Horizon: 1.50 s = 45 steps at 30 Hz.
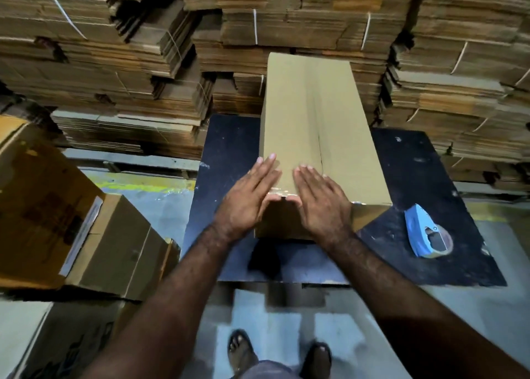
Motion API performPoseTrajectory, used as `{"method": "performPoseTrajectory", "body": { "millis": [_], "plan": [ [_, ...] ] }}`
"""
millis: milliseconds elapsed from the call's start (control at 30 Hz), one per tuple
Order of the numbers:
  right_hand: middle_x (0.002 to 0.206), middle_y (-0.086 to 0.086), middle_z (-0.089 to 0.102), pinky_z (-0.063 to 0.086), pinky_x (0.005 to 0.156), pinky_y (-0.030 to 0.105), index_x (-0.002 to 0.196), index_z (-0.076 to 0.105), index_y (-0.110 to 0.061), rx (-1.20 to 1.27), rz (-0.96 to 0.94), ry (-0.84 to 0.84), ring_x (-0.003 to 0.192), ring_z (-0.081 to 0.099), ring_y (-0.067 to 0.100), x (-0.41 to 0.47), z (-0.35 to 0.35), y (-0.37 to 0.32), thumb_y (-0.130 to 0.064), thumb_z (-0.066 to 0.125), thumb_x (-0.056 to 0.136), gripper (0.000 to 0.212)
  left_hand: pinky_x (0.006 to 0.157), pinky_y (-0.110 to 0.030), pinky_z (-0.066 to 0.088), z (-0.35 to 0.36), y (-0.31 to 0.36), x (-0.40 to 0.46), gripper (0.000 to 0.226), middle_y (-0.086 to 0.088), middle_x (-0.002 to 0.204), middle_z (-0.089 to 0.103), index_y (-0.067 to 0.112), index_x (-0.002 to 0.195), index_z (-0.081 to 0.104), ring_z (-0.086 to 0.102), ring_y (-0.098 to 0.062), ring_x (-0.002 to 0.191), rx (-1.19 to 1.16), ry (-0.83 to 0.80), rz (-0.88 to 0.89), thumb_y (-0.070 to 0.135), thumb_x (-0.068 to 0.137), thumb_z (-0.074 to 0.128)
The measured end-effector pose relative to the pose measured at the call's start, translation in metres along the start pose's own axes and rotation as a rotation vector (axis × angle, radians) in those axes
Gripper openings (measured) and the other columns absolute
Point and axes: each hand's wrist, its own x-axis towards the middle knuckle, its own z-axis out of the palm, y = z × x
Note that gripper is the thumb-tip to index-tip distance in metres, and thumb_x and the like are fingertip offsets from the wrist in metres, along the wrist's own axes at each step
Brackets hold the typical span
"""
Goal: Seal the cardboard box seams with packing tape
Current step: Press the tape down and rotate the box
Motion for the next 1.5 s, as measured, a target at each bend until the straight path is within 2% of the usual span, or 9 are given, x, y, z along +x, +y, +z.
{"method": "performPoseTrajectory", "body": {
  "millis": [267,467,667,900,1000,1167,1267,1400,1500],
  "plan": [
    [0.151,0.012,0.044,0.032,0.115,0.041,0.147,0.042,-0.007,0.122,-0.011,0.044,0.141,0.039,0.023,-0.004,-0.008,0.004,-0.053,0.012,0.104,0.070,0.123,-0.041,0.023,-0.019,0.013,-0.002,0.055,-0.007,0.164,0.027,0.010,0.154,0.036,0.017,-0.021,0.154,0.167,-0.026,0.096,0.038,0.107,0.034],
    [0.145,0.014,0.050,0.035,0.112,0.041,0.142,0.049,-0.004,0.064,-0.104,0.097,0.135,0.048,0.026,-0.003,-0.002,0.007,-0.045,0.025,0.103,0.061,0.119,-0.046,0.034,-0.017,0.007,-0.001,0.048,-0.015,0.159,0.037,0.002,0.150,0.041,0.030,-0.029,0.150,0.206,-0.008,0.198,0.022,0.107,0.036],
    [0.126,0.010,0.066,0.043,0.108,0.038,0.123,0.069,-0.007,0.197,-0.046,0.439,0.119,0.063,0.022,-0.017,0.004,-0.005,-0.012,0.058,0.093,0.031,0.112,-0.043,0.043,-0.012,0.033,0.001,0.031,-0.016,0.134,0.064,0.001,0.124,0.069,0.060,-0.028,0.128,0.253,0.204,0.213,0.015,0.099,0.059],
    [0.138,0.010,0.059,0.041,0.110,0.043,0.137,0.056,-0.007,0.186,-0.072,0.372,0.129,0.054,0.024,-0.040,0.004,0.023,0.006,0.039,0.088,0.054,0.113,-0.045,0.042,-0.012,0.027,-0.009,0.048,-0.016,0.142,0.058,0.002,0.136,0.060,0.055,-0.029,0.133,0.383,0.190,0.259,0.001,0.107,0.022],
    [0.133,0.010,0.062,0.042,0.109,0.042,0.131,0.062,-0.007,0.223,-0.055,0.395,0.125,0.058,0.023,-0.040,-0.001,0.031,-0.011,0.056,0.096,0.036,0.112,-0.047,0.042,-0.008,0.038,-0.002,0.034,-0.016,0.136,0.063,0.002,0.130,0.065,0.058,-0.029,0.129,0.364,0.233,0.191,0.008,0.102,0.046],
    [0.133,0.013,0.062,0.041,0.110,0.042,0.131,0.061,-0.004,0.247,0.083,0.292,0.126,0.057,0.025,-0.021,-0.001,0.028,-0.030,0.038,0.103,0.045,0.110,-0.044,0.044,0.016,0.052,0.024,0.041,-0.016,0.132,0.066,0.003,0.127,0.067,0.061,-0.029,0.126,0.395,0.188,0.121,0.028,0.102,0.047],
    [0.140,0.010,0.057,0.038,0.112,0.042,0.138,0.055,-0.007,0.208,0.021,0.269,0.131,0.053,0.023,-0.029,0.011,0.040,-0.014,0.051,0.096,0.043,0.108,-0.045,0.047,0.021,0.044,0.025,0.040,-0.016,0.133,0.065,0.003,0.129,0.066,0.061,-0.030,0.126,0.451,0.170,0.176,0.027,0.105,0.045],
    [0.149,0.006,0.047,0.034,0.115,0.042,0.147,0.044,-0.013,0.186,0.005,0.180,0.138,0.044,0.022,-0.046,0.009,0.064,0.011,0.060,0.078,0.075,0.116,-0.044,0.037,0.011,0.037,0.021,0.040,-0.015,0.144,0.056,0.004,0.138,0.058,0.052,-0.029,0.136,0.409,0.074,0.224,0.014,0.100,0.051],
    [0.143,0.008,0.054,0.035,0.114,0.040,0.141,0.052,-0.009,0.226,0.033,0.228,0.134,0.049,0.023,-0.043,0.000,0.068,-0.026,0.051,0.098,0.046,0.114,-0.043,0.038,0.008,0.050,0.028,0.047,-0.013,0.140,0.061,0.005,0.134,0.062,0.056,-0.028,0.132,0.429,0.088,0.164,0.036,0.106,0.040]
  ]
}}
